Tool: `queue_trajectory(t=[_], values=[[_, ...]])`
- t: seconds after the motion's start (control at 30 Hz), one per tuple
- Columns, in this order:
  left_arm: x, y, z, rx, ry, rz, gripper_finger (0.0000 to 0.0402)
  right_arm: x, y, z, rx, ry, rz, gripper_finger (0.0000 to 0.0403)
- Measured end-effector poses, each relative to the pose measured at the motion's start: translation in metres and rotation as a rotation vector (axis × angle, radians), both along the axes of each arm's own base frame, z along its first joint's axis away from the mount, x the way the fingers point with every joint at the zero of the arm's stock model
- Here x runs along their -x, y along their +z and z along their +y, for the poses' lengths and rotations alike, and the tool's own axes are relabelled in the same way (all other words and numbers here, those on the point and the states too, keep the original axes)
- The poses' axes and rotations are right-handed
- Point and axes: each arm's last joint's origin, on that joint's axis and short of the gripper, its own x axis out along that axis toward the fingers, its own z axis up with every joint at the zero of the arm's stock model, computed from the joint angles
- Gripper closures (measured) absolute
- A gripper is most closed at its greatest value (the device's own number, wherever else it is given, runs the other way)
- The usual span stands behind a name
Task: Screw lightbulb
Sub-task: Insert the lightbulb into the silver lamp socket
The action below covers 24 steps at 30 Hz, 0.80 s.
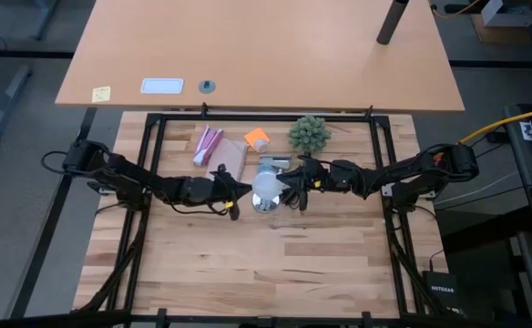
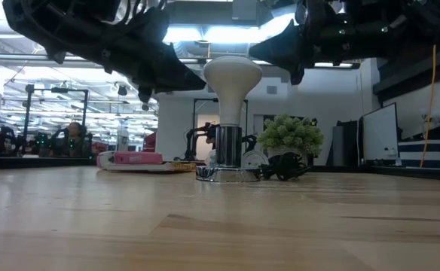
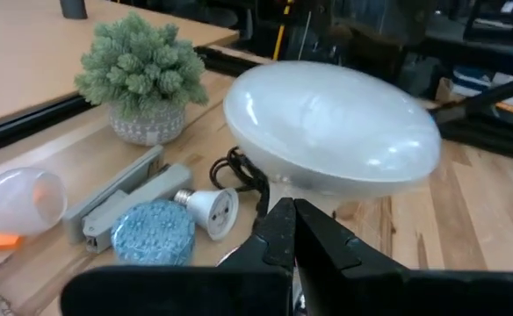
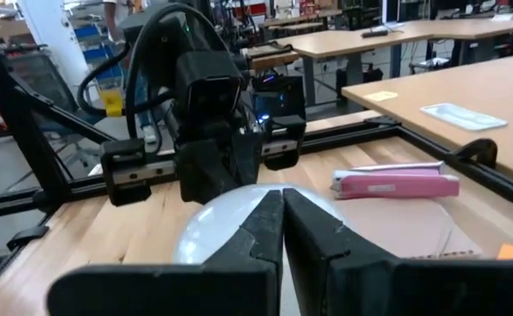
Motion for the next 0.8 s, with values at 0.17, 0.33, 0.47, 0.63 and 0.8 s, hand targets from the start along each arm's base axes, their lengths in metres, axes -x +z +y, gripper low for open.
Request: queue_trajectory(t=[0.17,0.33,0.47,0.63,0.8], values=[[0.011,0.008,-0.002,0.02,0.002,0.054,0.0401,0.002,0.005,0.0,0.006,0.0,-0.014,0.0386],[0.021,0.017,-0.006,0.026,-0.015,0.071,0.0401,0.007,0.014,0.0,0.041,0.0,-0.029,0.0386],[0.027,0.023,-0.012,0.041,-0.039,0.07,0.0401,0.013,0.018,-0.001,0.078,-0.025,0.005,0.0386],[0.029,0.026,-0.022,0.047,-0.079,0.044,0.0401,0.02,0.021,-0.003,0.128,-0.114,0.056,0.0386],[0.03,0.027,-0.025,0.083,-0.084,0.03,0.0401,0.027,0.027,-0.004,0.17,-0.137,0.078,0.0386]])
